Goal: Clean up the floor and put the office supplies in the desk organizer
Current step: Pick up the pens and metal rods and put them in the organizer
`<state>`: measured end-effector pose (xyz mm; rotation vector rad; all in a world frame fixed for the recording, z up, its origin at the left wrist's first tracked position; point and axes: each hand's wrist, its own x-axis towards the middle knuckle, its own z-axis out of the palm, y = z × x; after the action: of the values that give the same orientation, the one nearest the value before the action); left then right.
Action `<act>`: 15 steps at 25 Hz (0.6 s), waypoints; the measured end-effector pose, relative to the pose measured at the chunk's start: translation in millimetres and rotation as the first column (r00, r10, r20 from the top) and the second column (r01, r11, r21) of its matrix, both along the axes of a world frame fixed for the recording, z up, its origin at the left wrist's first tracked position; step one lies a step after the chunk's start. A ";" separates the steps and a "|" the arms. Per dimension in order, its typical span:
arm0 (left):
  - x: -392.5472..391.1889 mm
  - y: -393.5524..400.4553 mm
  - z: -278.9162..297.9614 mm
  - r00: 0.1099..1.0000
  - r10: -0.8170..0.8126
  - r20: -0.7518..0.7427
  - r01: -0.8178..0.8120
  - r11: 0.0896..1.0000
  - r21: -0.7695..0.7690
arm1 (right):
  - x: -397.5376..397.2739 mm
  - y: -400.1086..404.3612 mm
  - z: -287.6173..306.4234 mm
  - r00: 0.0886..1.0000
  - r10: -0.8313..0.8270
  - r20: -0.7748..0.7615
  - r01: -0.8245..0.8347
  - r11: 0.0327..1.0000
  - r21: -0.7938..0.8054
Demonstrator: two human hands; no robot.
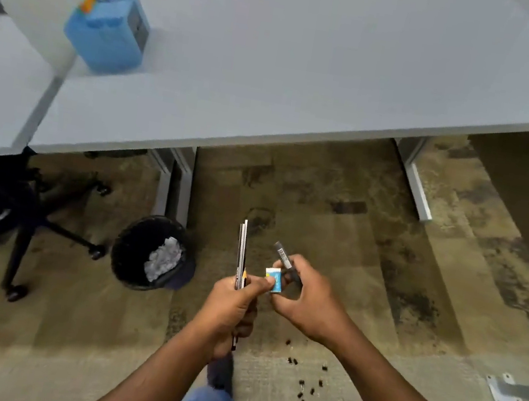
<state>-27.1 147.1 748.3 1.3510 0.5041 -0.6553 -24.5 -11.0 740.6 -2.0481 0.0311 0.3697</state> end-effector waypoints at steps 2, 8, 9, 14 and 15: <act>9.6 33.3 17.5 0.999 0.033 0.039 -0.031 0.999 -0.034 | 9.9 30.7 19.5 0.999 -0.010 0.050 0.010 1.000 0.016; 44.7 132.5 39.1 0.989 0.099 0.107 -0.090 0.992 -0.093 | 43.8 118.7 50.9 0.990 -0.141 0.032 0.137 0.986 0.090; 50.8 147.0 40.8 0.989 0.101 0.112 -0.090 0.992 -0.093 | 51.0 132.4 54.1 0.991 -0.128 0.028 0.125 0.987 0.097; 76.2 202.4 53.2 0.986 0.103 0.129 -0.093 0.993 -0.076 | 88.1 195.9 70.0 0.996 0.019 0.089 -0.018 1.000 -0.007; 81.7 209.9 56.0 0.986 0.104 0.133 -0.095 0.993 -0.070 | 95.8 205.4 72.8 0.993 0.046 0.108 -0.043 0.999 -0.031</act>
<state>54.7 357.0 804.3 1.2924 0.4344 -0.4897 71.3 194.4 813.4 -2.0971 -0.0757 0.2865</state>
